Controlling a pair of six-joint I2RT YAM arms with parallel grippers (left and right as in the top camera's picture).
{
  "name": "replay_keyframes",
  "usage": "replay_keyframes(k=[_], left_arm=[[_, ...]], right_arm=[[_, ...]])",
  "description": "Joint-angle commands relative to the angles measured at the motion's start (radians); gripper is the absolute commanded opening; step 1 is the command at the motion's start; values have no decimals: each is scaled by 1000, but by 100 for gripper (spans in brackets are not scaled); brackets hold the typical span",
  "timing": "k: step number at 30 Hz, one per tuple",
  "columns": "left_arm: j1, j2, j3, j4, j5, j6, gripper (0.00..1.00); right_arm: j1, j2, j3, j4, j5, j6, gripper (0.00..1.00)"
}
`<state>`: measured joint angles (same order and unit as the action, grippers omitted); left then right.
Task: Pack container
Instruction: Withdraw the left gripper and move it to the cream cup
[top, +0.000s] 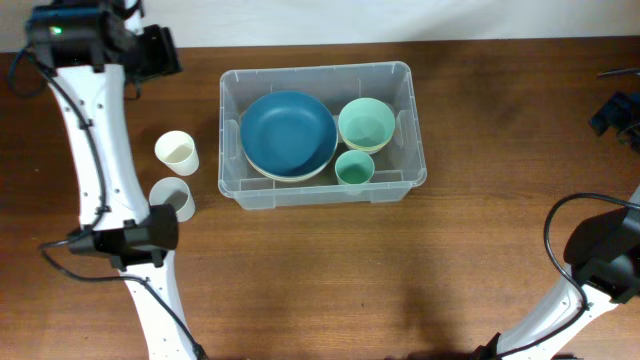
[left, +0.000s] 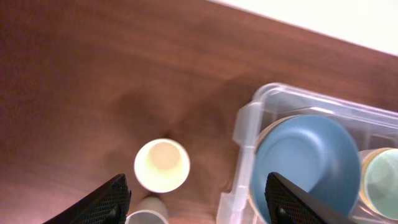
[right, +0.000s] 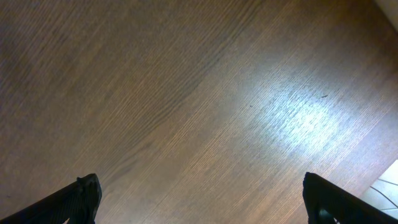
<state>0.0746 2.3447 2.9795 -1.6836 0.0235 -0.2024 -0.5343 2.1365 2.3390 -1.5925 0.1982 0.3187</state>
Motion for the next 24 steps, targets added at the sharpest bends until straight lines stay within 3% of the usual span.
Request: replay_keyframes(k=[1,10,24], left_arm=[[39,-11,-103,-4,39,-5,71],[79,-11,-406,15,-24,-2,72],[110,-10,-728,193,-24,-59,72]], right_arm=[[3,-4,-1,1,16,11,99],[3,-4,-1,1,16,11,99],[3,-4,-1,1,16,11,99]])
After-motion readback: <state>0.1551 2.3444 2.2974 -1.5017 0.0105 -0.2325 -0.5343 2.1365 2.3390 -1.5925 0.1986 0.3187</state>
